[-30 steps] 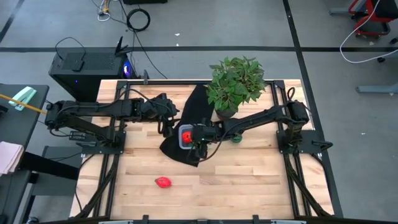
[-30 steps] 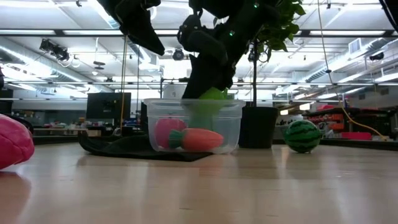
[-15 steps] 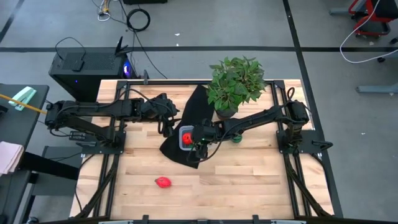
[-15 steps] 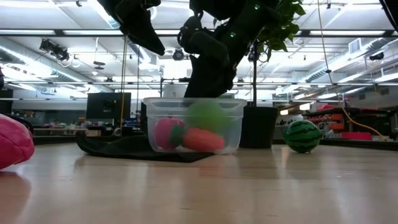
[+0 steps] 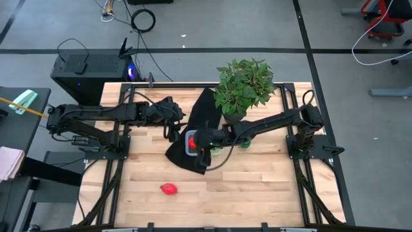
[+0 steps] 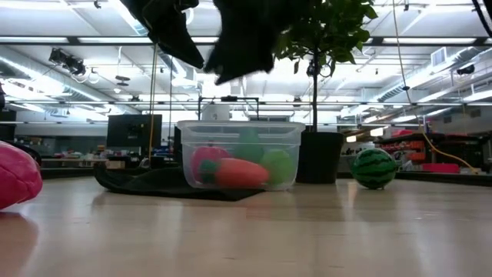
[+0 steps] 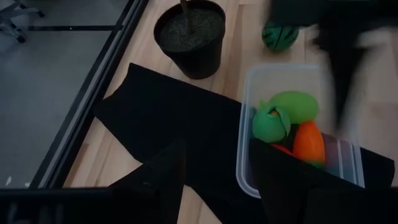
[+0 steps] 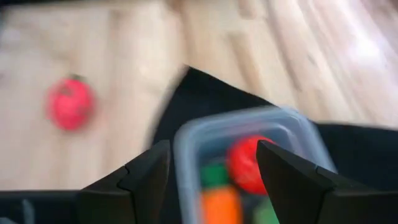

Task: Pick and placing Produce into tupperware
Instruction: Put the green watermelon into the bin

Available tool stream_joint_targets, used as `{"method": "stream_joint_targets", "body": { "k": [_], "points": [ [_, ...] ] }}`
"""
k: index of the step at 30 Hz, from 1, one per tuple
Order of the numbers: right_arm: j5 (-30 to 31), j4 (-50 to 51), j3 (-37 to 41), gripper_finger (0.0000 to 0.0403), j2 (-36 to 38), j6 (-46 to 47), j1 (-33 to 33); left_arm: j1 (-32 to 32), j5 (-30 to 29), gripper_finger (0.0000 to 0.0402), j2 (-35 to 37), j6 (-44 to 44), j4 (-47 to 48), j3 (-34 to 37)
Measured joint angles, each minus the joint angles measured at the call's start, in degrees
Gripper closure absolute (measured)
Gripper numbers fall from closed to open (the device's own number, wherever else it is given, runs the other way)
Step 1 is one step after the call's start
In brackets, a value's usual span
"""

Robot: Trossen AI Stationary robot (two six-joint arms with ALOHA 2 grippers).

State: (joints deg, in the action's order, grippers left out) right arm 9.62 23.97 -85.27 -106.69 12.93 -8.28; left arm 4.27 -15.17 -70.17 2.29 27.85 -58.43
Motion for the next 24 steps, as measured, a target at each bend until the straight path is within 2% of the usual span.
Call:
{"method": "stream_joint_targets", "body": {
  "k": [5,9,12,15,18,22,24],
  "points": [
    [-0.7,4.4,-3.1,0.0158,0.3,1.0,-5.8,0.0,0.0,0.0220,0.0,0.0,0.1,0.0],
    [-0.2,17.3,-2.5,0.0158,0.2,8.1,-10.5,0.0,0.0,0.0219,0.0,0.0,0.0,0.0],
    [2.9,28.8,-1.1,0.0158,0.2,17.1,-14.0,0.0,0.0,0.0217,0.0,0.0,0.1,0.0],
    [6.7,38.3,1.2,0.0158,0.2,30.2,-17.4,0.0,0.0,0.0218,0.0,0.0,0.1,0.0],
    [11.4,44.4,5.4,0.0159,1.0,49.4,-20.6,0.0,0.0,0.0220,0.0,-0.1,0.1,0.0],
    [16.6,42.3,13.4,0.0161,6.4,77.1,-25.0,0.0,0.0,0.0219,0.0,0.0,0.1,0.0],
    [20.8,39.7,17.3,0.0165,10.6,86.8,-27.8,0.0,0.0,0.0217,0.0,0.0,0.1,0.0]
  ]
}}
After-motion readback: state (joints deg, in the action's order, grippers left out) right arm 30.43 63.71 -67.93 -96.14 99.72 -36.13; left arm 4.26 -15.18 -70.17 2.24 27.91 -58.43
